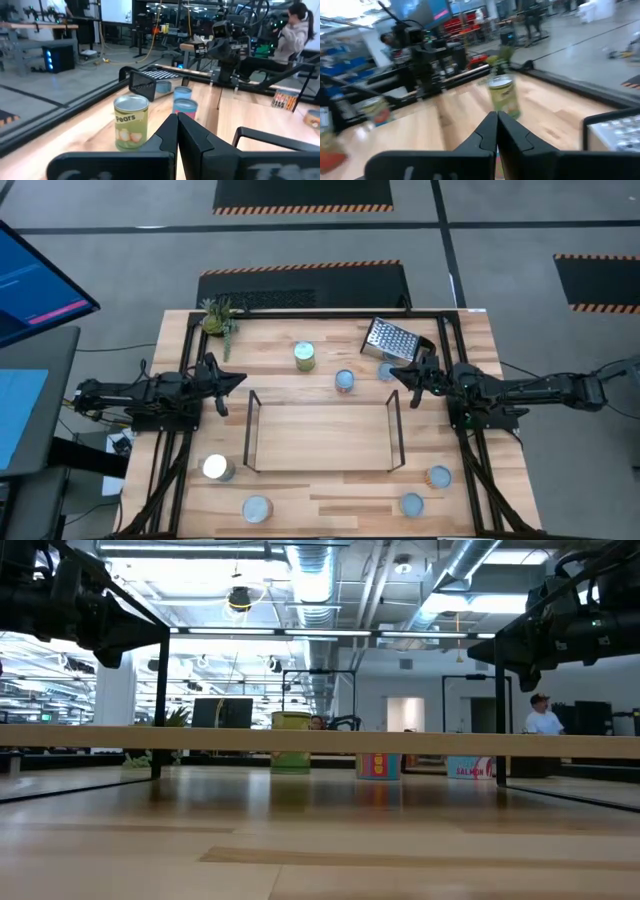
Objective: Pick and place cans onto a shelf
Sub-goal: Put the canned pears on the shelf
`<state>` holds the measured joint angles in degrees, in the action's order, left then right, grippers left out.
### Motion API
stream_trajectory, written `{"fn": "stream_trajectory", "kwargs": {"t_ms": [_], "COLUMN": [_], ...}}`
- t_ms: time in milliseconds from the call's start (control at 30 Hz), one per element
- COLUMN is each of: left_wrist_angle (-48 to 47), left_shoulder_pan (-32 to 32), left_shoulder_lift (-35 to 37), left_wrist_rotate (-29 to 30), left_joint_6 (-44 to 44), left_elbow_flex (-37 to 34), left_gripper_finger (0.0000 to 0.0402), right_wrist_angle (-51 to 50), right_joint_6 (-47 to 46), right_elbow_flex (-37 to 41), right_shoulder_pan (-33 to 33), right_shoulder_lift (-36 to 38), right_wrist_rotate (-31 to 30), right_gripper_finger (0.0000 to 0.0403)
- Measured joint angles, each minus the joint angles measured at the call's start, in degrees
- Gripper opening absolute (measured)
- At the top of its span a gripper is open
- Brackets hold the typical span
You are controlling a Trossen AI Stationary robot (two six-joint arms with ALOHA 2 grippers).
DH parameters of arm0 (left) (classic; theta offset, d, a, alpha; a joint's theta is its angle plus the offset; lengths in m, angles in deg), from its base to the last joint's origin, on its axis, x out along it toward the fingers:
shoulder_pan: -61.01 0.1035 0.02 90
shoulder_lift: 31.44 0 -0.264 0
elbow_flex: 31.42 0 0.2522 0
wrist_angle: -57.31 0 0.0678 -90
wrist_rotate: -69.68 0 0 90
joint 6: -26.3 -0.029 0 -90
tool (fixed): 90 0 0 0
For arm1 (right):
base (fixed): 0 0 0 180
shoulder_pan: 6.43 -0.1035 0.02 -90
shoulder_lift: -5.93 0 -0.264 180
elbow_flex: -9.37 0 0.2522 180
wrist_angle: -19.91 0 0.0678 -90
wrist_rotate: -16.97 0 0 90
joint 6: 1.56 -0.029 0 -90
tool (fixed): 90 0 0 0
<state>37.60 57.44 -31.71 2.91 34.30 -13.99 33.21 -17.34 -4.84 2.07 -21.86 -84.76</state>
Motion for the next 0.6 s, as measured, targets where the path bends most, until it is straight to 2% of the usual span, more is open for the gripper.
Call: {"fn": "stream_trajectory", "kwargs": {"t_ms": [133,333,500,600], "left_wrist_angle": [-0.15,0.75,2.71,7.76], "left_shoulder_pan": [0.02,0.02,0.02,0.02], "left_shoulder_lift": [0.0,0.0,-0.02,-0.02], "left_wrist_rotate": [0.01,0.11,1.86,4.92], "left_joint_6": [1.58,11.01,11.22,9.27], "left_elbow_flex": [0.04,-0.02,-0.03,-0.04], "left_gripper_finger": [0.0,0.0,0.0,0.0], "right_wrist_angle": [1.05,4.02,6.75,10.9], "right_joint_6": [0.55,-4.68,-4.78,-1.35], "right_elbow_flex": [-0.55,-0.76,-0.83,-0.87], "right_shoulder_pan": [0.86,1.0,0.91,0.91], "right_shoulder_lift": [0.0,0.02,0.02,0.0], "right_wrist_rotate": [-0.52,-0.38,-0.14,-0.06], "right_gripper_finger": [0.0033,0.0033,0.0033,0.0033]}}
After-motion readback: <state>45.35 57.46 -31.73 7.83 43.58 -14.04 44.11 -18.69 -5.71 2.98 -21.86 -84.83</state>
